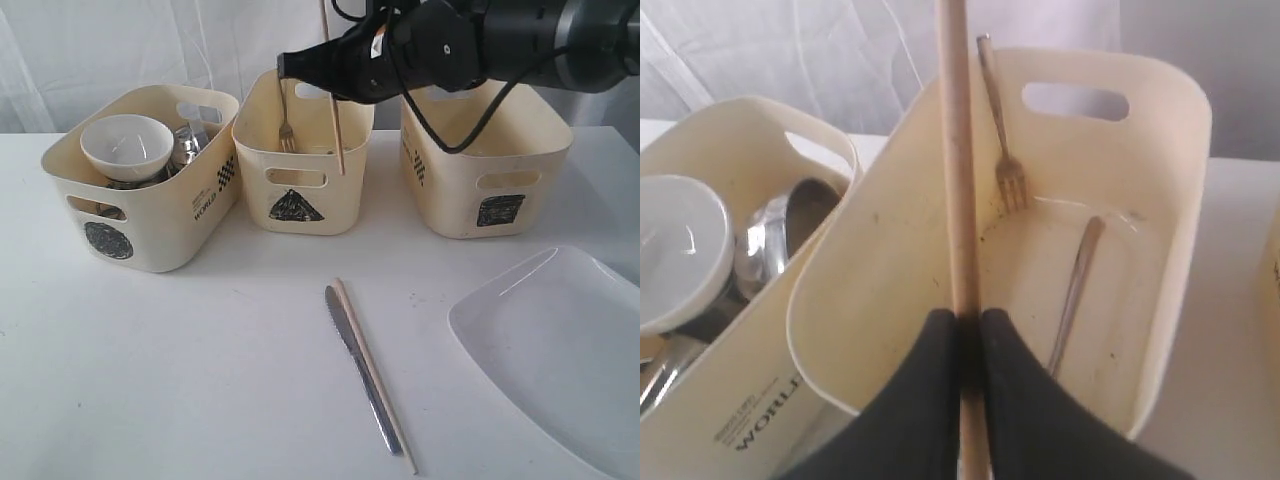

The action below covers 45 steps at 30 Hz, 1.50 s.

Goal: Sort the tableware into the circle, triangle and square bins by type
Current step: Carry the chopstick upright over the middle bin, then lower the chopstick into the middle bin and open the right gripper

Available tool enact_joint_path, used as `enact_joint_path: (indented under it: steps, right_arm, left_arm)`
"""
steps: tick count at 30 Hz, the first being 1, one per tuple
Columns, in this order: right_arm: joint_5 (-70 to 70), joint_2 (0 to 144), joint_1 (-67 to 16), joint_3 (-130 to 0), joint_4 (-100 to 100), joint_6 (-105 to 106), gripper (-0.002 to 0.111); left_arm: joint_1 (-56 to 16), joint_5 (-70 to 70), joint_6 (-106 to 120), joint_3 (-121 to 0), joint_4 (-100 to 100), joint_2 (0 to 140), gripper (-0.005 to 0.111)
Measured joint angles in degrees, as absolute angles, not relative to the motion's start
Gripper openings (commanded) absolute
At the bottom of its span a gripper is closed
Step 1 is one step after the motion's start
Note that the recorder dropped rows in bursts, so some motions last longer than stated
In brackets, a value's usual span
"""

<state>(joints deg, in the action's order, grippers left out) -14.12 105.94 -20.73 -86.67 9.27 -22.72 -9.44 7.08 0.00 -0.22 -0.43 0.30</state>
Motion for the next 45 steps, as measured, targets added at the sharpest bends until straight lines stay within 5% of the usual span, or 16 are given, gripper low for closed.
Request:
enact_joint_path:
  steps: [45]
  right_arm:
    - [8.3,124.8,-17.0,-99.7,9.6,-18.4,0.000]
  left_arm:
    - [-9.4,7.1,0.0,-0.2,-0.4,0.3,0.025]
